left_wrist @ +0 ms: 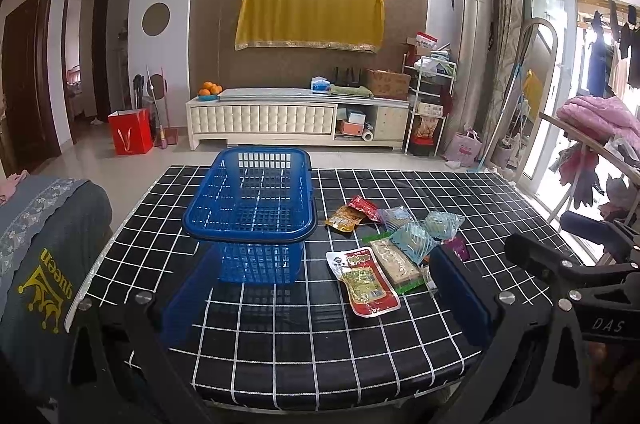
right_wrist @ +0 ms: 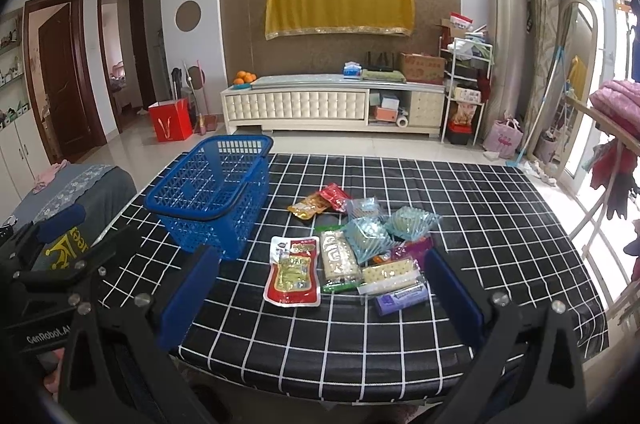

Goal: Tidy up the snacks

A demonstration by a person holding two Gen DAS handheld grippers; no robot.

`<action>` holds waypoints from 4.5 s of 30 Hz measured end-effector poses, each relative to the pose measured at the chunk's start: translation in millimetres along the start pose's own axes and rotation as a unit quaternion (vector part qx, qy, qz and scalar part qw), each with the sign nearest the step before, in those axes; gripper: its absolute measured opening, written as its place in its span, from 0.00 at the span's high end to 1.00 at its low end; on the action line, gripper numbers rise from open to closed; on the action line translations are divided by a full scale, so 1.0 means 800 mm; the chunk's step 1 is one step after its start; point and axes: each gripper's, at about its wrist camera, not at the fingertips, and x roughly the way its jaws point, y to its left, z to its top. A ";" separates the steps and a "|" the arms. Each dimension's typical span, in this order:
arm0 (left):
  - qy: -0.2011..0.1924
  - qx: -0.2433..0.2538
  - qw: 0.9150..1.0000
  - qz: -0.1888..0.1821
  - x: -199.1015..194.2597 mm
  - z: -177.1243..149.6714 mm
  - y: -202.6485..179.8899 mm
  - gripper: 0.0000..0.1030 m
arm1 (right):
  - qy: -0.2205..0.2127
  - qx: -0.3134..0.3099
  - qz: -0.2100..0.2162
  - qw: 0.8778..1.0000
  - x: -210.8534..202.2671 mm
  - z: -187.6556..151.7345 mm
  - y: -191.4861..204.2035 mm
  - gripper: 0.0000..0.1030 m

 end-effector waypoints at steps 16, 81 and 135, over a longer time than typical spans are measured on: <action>-0.001 -0.002 1.000 -0.001 0.001 -0.005 0.000 0.00 | 0.003 0.001 0.005 1.000 0.001 -0.001 -0.002 0.00; 0.207 -0.036 0.977 -0.025 0.206 -0.023 -0.032 0.00 | 0.173 0.061 0.047 0.982 0.195 -0.024 -0.110 0.05; 0.234 0.038 0.971 0.024 0.327 -0.076 -0.067 1.00 | 0.272 -0.046 0.074 0.958 0.399 -0.016 -0.112 0.14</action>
